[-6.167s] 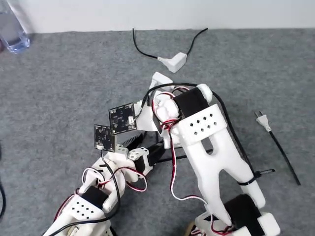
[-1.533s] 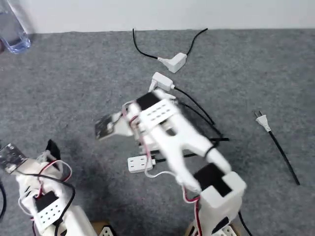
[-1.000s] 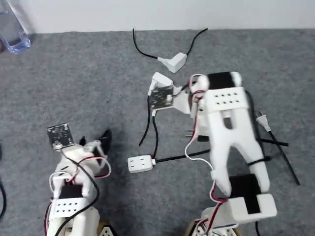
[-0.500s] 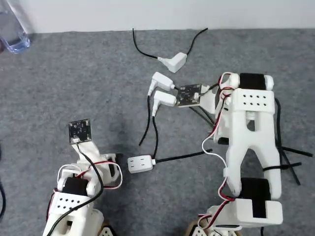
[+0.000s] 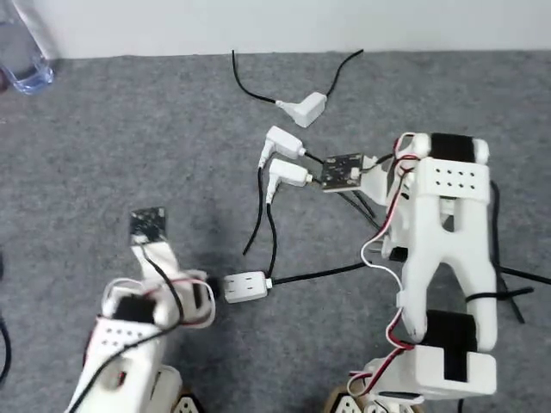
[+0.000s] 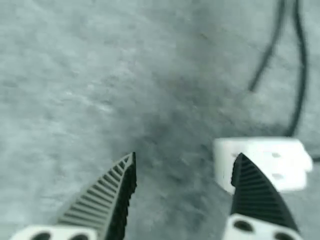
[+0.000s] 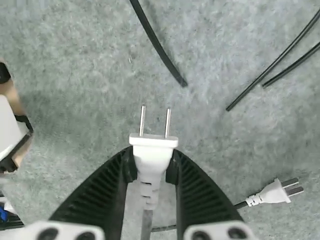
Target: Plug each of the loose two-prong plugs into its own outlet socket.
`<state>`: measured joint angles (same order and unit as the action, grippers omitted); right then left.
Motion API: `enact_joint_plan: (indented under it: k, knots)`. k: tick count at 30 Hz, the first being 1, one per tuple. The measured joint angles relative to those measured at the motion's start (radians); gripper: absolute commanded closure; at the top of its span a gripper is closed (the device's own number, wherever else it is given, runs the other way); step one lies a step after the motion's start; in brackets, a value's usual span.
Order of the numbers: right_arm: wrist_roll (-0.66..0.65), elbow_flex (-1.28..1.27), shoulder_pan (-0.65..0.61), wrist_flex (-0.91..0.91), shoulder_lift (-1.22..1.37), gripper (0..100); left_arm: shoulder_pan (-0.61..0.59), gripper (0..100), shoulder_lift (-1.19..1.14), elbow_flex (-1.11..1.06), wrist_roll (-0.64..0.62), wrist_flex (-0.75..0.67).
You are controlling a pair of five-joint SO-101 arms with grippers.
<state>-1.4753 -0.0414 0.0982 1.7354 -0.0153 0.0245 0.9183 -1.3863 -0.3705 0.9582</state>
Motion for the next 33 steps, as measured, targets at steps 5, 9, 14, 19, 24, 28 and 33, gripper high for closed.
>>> enact_joint_plan:
  k: [5, 9, 14, 19, 24, 28, 33]
  knots:
    - [-0.060, 0.000, 0.046, 0.000, 0.000, 99.1, -0.126, 70, -0.252, 0.124, 0.064, 0.000]
    - [-0.072, 0.000, 0.041, 0.000, 0.000, 99.1, -0.112, 70, -0.503, 0.229, 0.069, 0.000]
    - [-0.072, 0.000, 0.044, -0.008, 0.000, 99.1, -0.061, 70, -0.680, 0.354, 0.063, 0.023]
    - [-0.075, -0.005, 0.043, -0.011, 0.000, 99.1, 0.041, 70, -0.701, 0.402, 0.037, 0.021]
    - [-0.075, -0.005, 0.043, -0.011, 0.000, 99.1, 0.163, 70, -0.703, 0.405, 0.011, 0.021]
    - [-0.075, -0.005, 0.043, -0.011, 0.000, 99.1, 0.259, 70, -0.703, 0.416, -0.038, 0.021]
    - [-0.075, -0.005, 0.043, -0.011, 0.000, 99.1, 0.322, 70, -0.703, 0.417, -0.075, 0.021]
